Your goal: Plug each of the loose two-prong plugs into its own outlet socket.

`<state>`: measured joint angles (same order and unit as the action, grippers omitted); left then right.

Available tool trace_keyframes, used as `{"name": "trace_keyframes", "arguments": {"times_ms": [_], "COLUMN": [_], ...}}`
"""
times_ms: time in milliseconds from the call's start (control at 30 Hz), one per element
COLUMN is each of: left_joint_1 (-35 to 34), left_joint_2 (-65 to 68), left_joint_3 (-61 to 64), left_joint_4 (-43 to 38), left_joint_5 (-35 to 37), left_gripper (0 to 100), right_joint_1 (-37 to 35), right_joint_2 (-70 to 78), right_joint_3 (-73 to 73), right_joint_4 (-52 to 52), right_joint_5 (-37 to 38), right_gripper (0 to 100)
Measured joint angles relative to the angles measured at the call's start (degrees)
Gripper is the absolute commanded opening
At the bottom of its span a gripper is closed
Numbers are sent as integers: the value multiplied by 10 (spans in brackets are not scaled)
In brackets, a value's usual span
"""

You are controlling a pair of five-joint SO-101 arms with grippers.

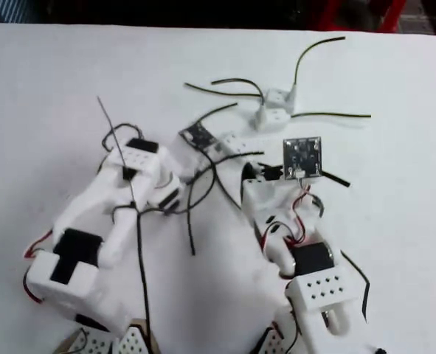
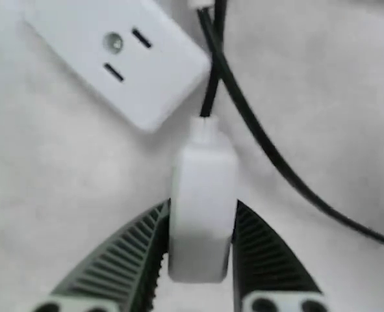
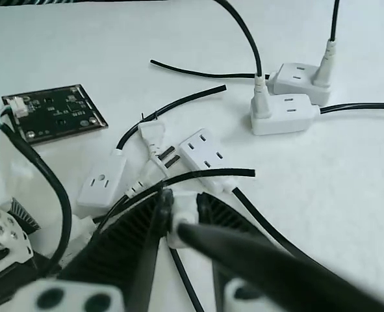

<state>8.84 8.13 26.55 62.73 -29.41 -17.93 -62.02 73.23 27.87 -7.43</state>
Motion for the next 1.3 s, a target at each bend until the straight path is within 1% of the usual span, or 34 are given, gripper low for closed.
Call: {"name": "trace_keyframes", "arguments": {"times_ms": [167, 400, 500, 567, 633, 733, 767, 800, 933, 1100, 1300], "left_joint_1": [7, 69, 102, 113, 113, 113, 113, 113, 78, 25, -34], "left_joint_2": [-65, -154, -162, -162, -162, -162, -162, -162, -167, -167, -168], "left_joint_3": [29, 108, 121, 129, 144, 167, 172, 175, 175, 174, 174], "left_joint_4": [0, 0, 0, -11, -30, -54, -57, -60, -66, -76, -117], "left_joint_5": [12, 82, 91, 92, 92, 92, 92, 95, 117, 94, 91], "left_gripper": [57, 58, 58, 59, 98, 249, 287, 303, 305, 305, 305], "right_joint_1": [0, 0, 0, 0, 10, 22, 24, 24, 23, 23, 22], "right_joint_2": [0, 0, 0, 0, 0, 0, 0, 0, 0, 0, 0], "right_joint_3": [0, 0, 0, 0, 0, 0, 0, 0, 0, 0, 0], "right_joint_4": [0, 0, 0, 0, 0, 0, 0, 0, 0, 0, 0], "right_joint_5": [0, 0, 0, 0, 0, 0, 0, 0, 0, 0, 0], "right_gripper": [16, 16, 16, 16, 16, 16, 16, 16, 16, 16, 16]}}
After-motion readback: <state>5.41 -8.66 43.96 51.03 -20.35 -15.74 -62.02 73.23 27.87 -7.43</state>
